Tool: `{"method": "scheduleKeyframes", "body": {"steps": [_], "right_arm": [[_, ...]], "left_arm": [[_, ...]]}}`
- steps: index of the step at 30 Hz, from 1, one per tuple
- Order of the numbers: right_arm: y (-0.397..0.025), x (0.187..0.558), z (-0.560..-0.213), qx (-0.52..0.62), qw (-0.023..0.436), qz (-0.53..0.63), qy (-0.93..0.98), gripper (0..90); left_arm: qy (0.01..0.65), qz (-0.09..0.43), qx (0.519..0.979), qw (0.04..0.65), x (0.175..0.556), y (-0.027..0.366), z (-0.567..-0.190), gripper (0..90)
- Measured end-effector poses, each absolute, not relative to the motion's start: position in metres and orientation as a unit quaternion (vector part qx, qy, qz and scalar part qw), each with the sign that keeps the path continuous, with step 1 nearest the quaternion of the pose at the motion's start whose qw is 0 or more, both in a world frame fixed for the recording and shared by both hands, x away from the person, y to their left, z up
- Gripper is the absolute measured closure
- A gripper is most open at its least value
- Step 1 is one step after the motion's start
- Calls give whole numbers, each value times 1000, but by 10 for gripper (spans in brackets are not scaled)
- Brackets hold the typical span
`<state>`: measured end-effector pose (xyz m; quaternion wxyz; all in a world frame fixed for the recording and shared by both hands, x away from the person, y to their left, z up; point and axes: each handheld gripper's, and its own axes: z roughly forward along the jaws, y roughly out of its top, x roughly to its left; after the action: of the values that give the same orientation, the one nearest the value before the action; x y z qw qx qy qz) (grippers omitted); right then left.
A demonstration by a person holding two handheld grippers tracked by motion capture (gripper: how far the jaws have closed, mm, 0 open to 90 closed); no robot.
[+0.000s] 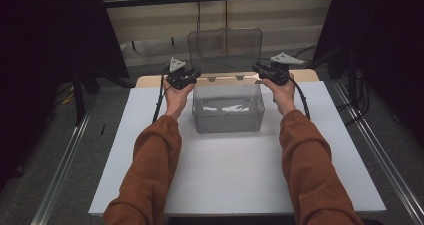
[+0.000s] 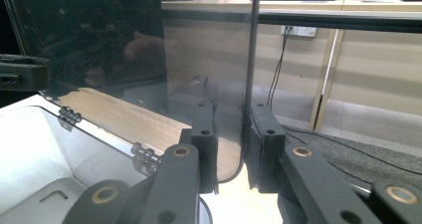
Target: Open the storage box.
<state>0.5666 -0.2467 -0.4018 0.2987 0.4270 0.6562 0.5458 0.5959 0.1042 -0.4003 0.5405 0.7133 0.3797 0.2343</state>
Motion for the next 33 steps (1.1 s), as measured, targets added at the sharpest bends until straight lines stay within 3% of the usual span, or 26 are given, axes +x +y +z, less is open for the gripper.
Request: {"method": "scheduleKeyframes", "body": {"steps": [33], "right_arm": [[-243, 579, -396, 509, 241, 518, 644, 752]], "left_arm": [[423, 172, 719, 523, 612, 104, -399, 658]]}}
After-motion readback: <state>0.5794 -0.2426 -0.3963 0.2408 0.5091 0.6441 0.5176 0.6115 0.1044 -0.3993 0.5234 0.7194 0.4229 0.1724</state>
